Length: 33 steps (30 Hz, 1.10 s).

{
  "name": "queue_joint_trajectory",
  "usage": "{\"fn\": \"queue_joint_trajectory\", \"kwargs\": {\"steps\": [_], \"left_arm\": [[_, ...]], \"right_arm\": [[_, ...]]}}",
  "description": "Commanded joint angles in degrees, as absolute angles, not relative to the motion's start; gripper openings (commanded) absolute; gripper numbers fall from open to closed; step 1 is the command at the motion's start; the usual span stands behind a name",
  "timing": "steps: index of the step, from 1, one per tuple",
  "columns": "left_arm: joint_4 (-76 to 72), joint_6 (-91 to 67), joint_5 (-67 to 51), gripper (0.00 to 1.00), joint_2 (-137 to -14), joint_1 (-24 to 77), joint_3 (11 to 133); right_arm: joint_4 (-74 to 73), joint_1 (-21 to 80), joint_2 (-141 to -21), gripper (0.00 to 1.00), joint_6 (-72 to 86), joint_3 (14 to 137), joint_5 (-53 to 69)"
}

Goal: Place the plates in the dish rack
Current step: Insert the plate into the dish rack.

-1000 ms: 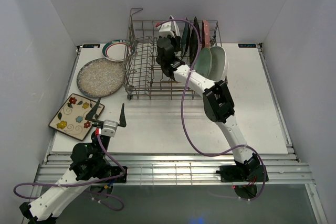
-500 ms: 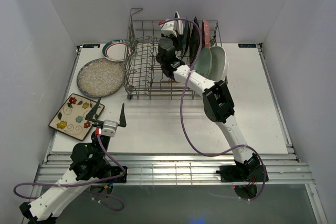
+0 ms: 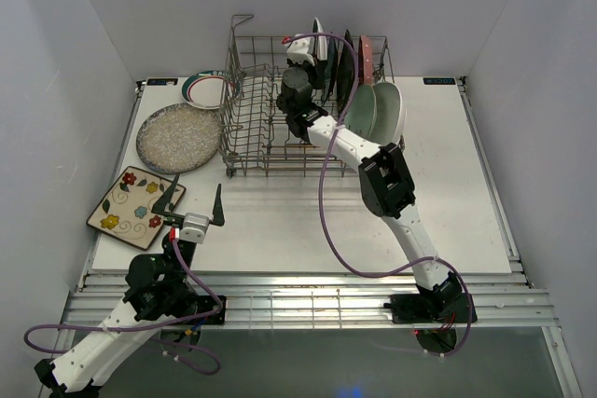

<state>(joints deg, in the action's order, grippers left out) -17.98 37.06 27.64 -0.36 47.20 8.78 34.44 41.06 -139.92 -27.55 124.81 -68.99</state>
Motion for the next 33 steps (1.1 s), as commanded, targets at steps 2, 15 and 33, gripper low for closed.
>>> {"fn": "queue_joint_trajectory", "kwargs": {"steps": [2,15,33], "left_arm": [[-17.1,36.8,27.2,0.98,0.5,47.5,8.7],[-17.0,36.8,27.2,0.98,0.4,47.8,8.6],[-16.4,36.7,27.5,0.98,0.6,48.3,9.0]], "right_arm": [[34.7,41.0,-141.0,0.08,-25.2,128.4,-70.1],[33.8,41.2,-144.1,0.08,-24.3,130.3,-70.5],[30.9,42.1,-144.8,0.17,-18.6,126.8,-66.8]]}}
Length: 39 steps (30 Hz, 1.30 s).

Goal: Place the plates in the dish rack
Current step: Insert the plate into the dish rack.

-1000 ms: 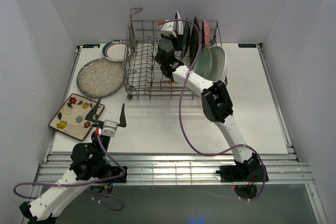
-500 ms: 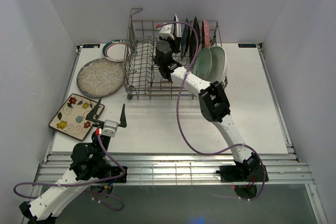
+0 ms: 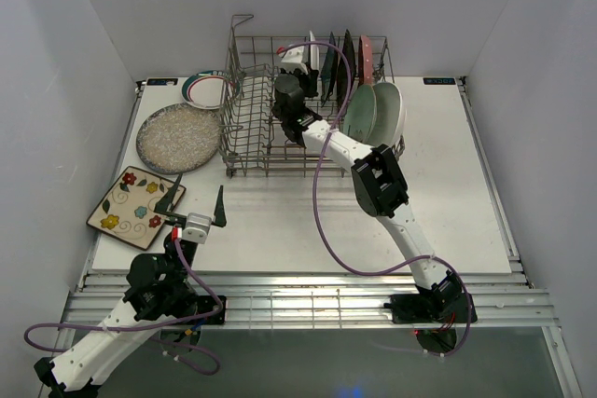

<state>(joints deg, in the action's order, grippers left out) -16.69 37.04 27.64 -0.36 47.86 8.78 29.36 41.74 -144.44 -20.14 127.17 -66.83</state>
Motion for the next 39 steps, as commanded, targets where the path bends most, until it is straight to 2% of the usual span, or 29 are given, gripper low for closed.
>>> {"fn": "queue_joint_trajectory", "kwargs": {"steps": [1,8,12,19,21,24,27,35,36,39], "left_arm": [[-16.3,36.7,27.6,0.98,0.6,48.3,9.0],[-16.1,36.5,27.7,0.98,0.5,48.3,9.1],[-16.1,36.2,27.6,0.98,0.4,48.3,9.2],[-16.1,36.1,27.7,0.98,0.4,48.3,9.4],[-16.1,36.2,27.7,0.98,0.4,48.3,9.2],[-16.2,36.1,27.6,0.98,0.4,48.3,9.3],[-16.3,36.5,27.7,0.98,0.4,48.3,9.3],[-16.4,36.8,28.1,0.98,-1.1,48.3,9.1],[-16.5,37.1,28.0,0.98,-1.1,48.3,9.0],[-17.1,37.4,28.2,0.98,-1.5,48.2,8.6]], "right_arm": [[30.9,42.3,-144.8,0.21,-18.5,126.6,-66.6],[29.3,42.3,-144.3,0.22,-15.2,124.8,-66.0],[28.7,42.4,-143.9,0.30,-14.2,124.4,-65.7],[27.0,42.3,-141.9,0.32,-12.0,122.3,-65.4],[27.3,42.3,-141.1,0.43,-11.9,120.0,-66.4],[29.9,42.2,-138.5,0.52,-12.7,115.9,-67.3],[31.7,42.2,-135.3,0.57,-12.4,112.1,-66.7],[35.8,42.5,-124.6,0.62,-10.0,99.8,-59.6],[39.3,43.0,-123.7,0.69,-11.0,97.9,-59.4],[43.0,43.6,-119.6,0.74,-13.2,92.6,-60.5]]}}
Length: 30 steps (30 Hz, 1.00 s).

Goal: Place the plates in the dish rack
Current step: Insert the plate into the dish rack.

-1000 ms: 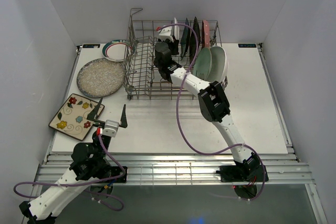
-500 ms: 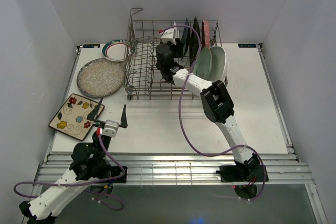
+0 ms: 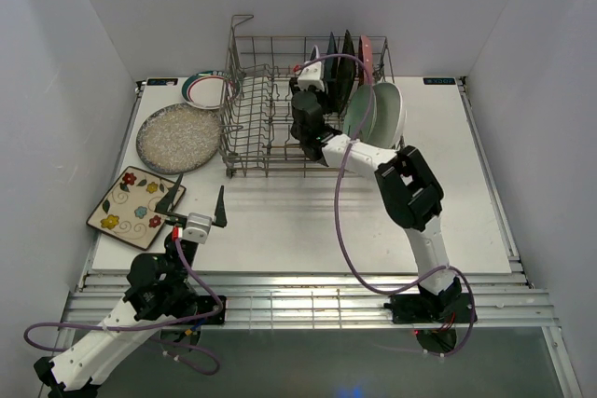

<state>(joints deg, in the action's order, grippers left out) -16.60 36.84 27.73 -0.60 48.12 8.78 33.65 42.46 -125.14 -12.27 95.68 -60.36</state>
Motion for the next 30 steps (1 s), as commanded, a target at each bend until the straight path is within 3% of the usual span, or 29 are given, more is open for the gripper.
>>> {"fn": "queue_joint_trajectory", "kwargs": {"steps": [1,14,20,23,24,30], "left_arm": [[-17.4,37.5,28.3,0.98,-1.5,48.3,8.4],[-18.3,38.0,29.2,0.98,-2.5,48.2,8.2],[-18.9,37.8,29.5,0.98,-3.2,48.2,8.2],[-19.0,37.4,30.1,0.98,-4.5,48.2,8.6],[-19.0,37.3,30.5,0.98,-4.7,48.2,8.7],[-19.2,37.4,30.6,0.98,-4.7,48.2,8.6]], "right_arm": [[43.4,44.0,-117.2,0.74,-13.2,91.4,-60.5],[37.4,45.2,-101.2,0.79,-4.9,77.4,-47.8],[37.5,45.4,-94.3,0.80,-2.8,67.8,-48.2],[36.2,45.4,-91.2,0.71,-1.9,65.0,-45.1],[33.4,45.3,-91.0,0.63,-1.6,65.4,-44.2],[24.4,45.2,-95.1,0.62,3.2,72.8,-42.4]]}}
